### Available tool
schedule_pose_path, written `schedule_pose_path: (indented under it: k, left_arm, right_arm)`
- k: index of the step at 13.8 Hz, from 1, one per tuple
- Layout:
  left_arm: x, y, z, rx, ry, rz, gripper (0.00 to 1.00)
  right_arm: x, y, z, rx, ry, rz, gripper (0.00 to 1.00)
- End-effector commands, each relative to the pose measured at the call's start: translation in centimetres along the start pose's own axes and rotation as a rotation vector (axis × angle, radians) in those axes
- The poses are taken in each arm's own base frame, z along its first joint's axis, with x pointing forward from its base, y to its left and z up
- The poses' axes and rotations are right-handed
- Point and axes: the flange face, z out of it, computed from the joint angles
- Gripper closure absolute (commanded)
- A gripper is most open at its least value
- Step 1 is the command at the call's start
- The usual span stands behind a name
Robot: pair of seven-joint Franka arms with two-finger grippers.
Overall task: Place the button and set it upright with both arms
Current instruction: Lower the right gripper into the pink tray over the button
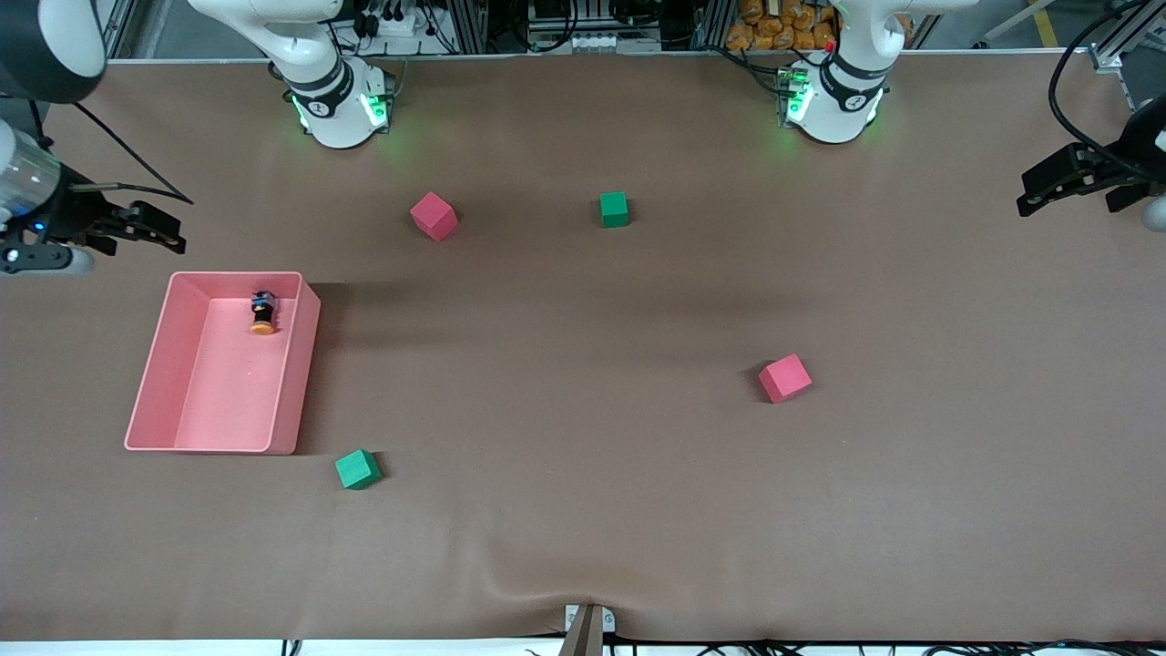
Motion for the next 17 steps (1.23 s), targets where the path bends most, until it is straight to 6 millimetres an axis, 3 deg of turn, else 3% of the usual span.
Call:
schedule_pose_path:
  k: [1,6,11,17]
  left_arm:
    - [0.0,-0.1,-0.4,-0.008,0.002,0.015,0.00]
    - [0.0,-0.1,-0.4,-0.008,0.002,0.015,0.00]
    - [0.0,0.0,-0.4,-0.010,0.002,0.015,0.00]
    - [0.0,-0.1,-0.4,-0.010,0.002,0.015,0.00]
  right_arm:
    - [-1.4,0.1,3.2,-0.006,0.005,0.013,0.00]
    - [-0.5,0.2,9.0,-0.006,-0.007,0.014,0.00]
    - [0.3,1.2,12.1,-0.002,-0.051,0.032,0.00]
    - [-0.5,1.1,16.0,-0.005,-0.013,0.031,0.00]
